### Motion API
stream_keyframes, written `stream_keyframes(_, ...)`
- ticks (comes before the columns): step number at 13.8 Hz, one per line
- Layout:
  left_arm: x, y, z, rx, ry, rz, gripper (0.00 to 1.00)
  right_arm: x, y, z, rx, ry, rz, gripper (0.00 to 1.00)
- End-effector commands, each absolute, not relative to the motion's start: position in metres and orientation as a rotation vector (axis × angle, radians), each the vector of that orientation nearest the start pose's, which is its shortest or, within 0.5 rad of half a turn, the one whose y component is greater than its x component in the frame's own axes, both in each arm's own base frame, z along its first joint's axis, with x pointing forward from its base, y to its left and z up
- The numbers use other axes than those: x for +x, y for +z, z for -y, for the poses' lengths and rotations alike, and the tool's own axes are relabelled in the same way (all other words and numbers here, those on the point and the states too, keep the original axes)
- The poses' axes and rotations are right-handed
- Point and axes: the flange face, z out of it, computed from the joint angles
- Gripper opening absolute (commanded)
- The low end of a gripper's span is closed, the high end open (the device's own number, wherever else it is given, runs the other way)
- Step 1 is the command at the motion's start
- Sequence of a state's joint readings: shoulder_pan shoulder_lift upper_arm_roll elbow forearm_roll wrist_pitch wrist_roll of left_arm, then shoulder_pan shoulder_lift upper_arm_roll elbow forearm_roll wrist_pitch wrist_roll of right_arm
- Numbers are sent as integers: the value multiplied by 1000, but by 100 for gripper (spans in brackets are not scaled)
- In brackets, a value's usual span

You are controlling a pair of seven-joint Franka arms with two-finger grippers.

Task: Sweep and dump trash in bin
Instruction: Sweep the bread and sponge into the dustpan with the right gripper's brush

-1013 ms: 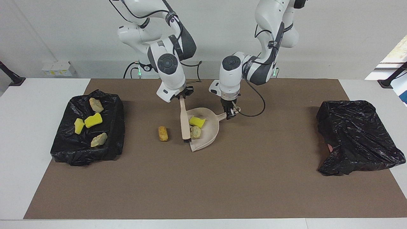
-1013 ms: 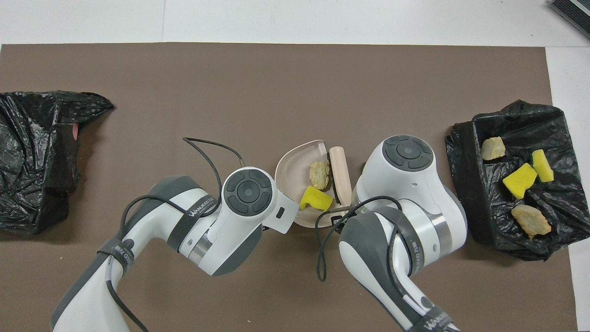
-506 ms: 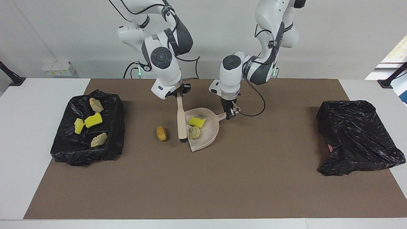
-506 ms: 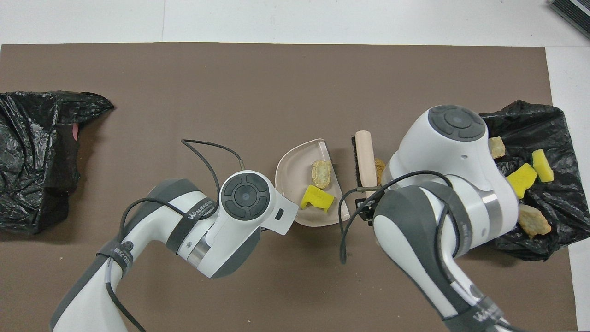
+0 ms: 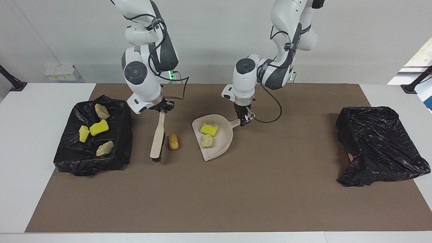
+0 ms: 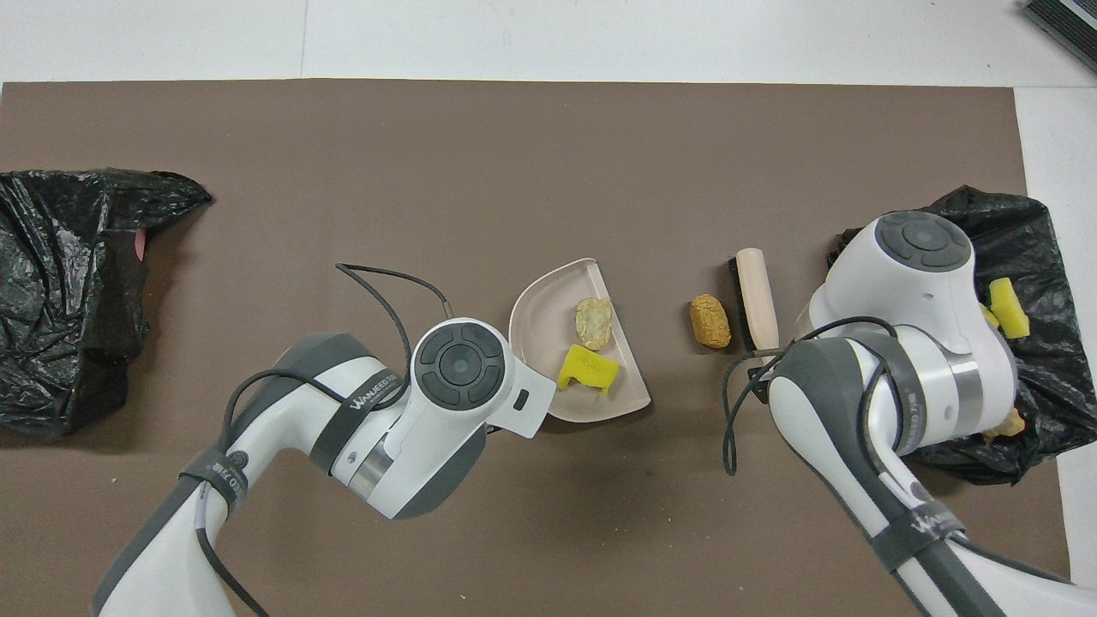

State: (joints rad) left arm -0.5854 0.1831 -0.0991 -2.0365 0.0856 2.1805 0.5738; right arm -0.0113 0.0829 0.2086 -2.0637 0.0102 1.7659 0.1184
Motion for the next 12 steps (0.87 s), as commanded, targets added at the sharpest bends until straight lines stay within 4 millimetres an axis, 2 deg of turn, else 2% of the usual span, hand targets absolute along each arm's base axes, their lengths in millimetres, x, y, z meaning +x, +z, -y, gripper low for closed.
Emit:
stream_keyframes(1, 438, 355, 357, -2433, 108, -1862, 0, 479, 374, -163, -3067, 580, 288, 0)
stream_keyframes(2, 438, 355, 357, -2432, 108, -1862, 0, 471, 376, -187, -3013, 581, 300, 0)
stream_keyframes(5, 436, 354, 356, -2431, 124, -1861, 0, 455, 386, -232, -2912, 581, 330, 0)
stream_keyframes(7, 436, 355, 354, -2432, 136, -1858, 0, 455, 394, -246, -2892, 580, 349, 0)
stream_keyframes(9, 441, 354, 350, -2439, 121, -1853, 0, 463, 402, -244, -2896, 558, 313, 0)
stream_keyframes(12, 467, 354, 333, -2445, 17, -1863, 0, 468, 426, -247, -2957, 533, 163, 0)
